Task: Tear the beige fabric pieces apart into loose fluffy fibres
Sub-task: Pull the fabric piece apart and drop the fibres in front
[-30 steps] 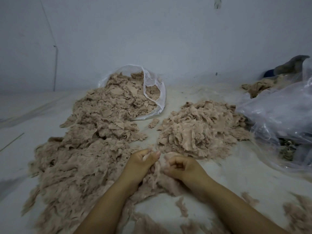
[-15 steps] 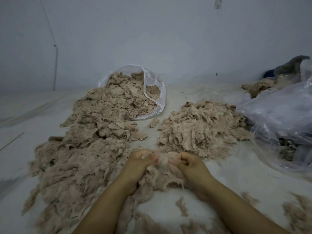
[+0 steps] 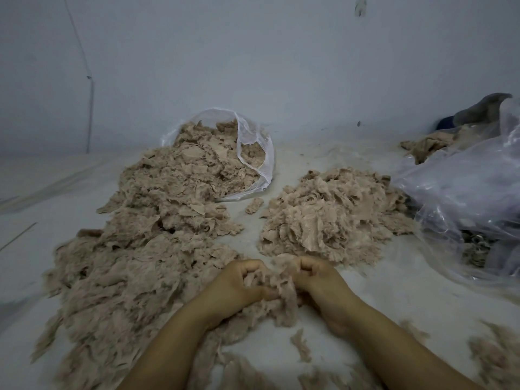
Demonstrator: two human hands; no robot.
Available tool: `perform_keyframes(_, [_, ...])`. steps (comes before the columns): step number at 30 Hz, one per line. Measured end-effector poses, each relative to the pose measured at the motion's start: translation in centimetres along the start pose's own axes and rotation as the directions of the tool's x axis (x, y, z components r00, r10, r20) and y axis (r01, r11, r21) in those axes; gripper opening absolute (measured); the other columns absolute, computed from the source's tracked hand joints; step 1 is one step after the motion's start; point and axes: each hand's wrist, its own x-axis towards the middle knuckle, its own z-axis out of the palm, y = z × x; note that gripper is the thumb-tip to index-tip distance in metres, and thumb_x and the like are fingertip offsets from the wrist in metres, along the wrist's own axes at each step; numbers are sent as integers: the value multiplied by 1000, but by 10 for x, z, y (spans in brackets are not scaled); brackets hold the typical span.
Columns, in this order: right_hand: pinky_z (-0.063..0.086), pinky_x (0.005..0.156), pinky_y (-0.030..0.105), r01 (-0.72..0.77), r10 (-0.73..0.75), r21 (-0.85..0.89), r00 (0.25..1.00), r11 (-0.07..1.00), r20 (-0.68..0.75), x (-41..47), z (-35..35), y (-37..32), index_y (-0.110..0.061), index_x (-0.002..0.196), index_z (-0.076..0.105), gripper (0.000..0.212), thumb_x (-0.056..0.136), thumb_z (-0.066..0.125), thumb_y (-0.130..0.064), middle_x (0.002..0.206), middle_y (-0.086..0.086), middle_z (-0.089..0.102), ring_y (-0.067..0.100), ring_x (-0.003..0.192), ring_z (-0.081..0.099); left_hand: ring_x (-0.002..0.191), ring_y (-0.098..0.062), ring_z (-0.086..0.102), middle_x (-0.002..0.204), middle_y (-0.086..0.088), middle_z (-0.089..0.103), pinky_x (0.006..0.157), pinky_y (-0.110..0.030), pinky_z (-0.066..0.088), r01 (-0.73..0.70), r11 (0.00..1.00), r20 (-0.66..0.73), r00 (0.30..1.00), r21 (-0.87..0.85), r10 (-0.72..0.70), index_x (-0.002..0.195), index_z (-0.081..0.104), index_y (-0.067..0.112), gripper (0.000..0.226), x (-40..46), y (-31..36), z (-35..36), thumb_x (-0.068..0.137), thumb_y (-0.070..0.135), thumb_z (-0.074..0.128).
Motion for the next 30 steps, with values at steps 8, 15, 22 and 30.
perform_keyframes(8, [49, 50, 29, 82, -64, 127, 989, 989, -136, 2, 3, 1, -8, 83, 59, 16, 92, 52, 4, 64, 9, 64, 19, 52, 58, 64, -9, 64, 66, 4, 67, 61, -17, 48, 0, 986, -108, 994, -167, -18, 63, 69, 20, 9, 0, 2, -15, 67, 25, 76])
perform_keyframes(15, [48, 50, 22, 29, -29, 10, 998, 1000, 48, -3, 5, 0, -12, 76, 68, 8, 83, 69, -8, 67, 6, 67, 12, 56, 61, 68, -9, 64, 71, 2, 68, 62, -17, 49, -25, 981, -50, 999, -192, 16, 73, 70, 13, 8, -2, 4, -8, 69, 17, 75])
perform_keyframes(22, [45, 56, 30, 122, -97, 164, 984, 979, -150, 1, -2, 1, -13, 78, 65, 10, 85, 66, -6, 76, 18, 62, 25, 65, 56, 91, -10, 69, 96, 6, 74, 75, -19, 53, 97, 948, -98, 986, -304, -132, 97, 71, 14, 37, -2, 3, -15, 66, 31, 78])
perform_keyframes(30, [55, 64, 29, 13, -13, 181, 1000, 983, -1, 1, 2, 2, -9, 101, 64, 23, 79, 71, -8, 83, 9, 70, 20, 74, 67, 73, -12, 69, 80, -2, 73, 64, -18, 52, 60, 950, -132, 986, -305, -104, 83, 69, 10, 14, 1, 4, 6, 74, 22, 71])
